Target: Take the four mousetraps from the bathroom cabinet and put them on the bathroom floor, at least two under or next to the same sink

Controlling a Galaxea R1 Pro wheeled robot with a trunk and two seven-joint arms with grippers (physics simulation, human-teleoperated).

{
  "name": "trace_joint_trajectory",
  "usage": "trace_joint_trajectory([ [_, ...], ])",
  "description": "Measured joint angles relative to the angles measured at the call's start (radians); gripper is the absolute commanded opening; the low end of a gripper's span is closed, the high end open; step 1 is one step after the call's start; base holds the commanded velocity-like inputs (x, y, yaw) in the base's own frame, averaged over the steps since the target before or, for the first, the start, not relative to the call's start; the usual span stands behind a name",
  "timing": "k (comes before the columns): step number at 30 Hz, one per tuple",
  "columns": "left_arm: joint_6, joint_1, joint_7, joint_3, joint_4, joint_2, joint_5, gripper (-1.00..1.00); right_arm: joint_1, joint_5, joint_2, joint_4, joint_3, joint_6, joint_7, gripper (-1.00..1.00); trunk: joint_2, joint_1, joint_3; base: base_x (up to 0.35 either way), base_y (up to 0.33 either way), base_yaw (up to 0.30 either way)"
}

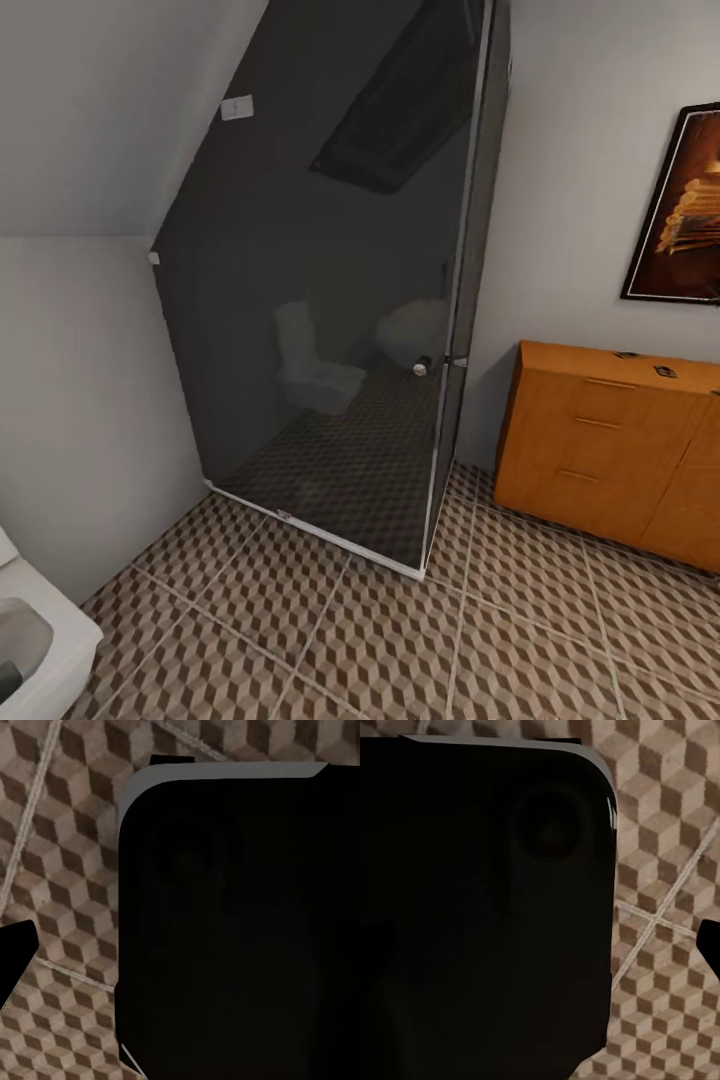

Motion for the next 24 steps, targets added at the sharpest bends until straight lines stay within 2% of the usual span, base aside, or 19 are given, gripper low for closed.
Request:
trace_joint_trajectory([
  [24,0.0,0.0,0.0,0.0,0.0,0.0,0.0,1.0,0.0,0.0,0.0,0.0,0.0,0.0,0.0,1.0,0.0,0.0,0.0,0.0,0.0,-0.251],
])
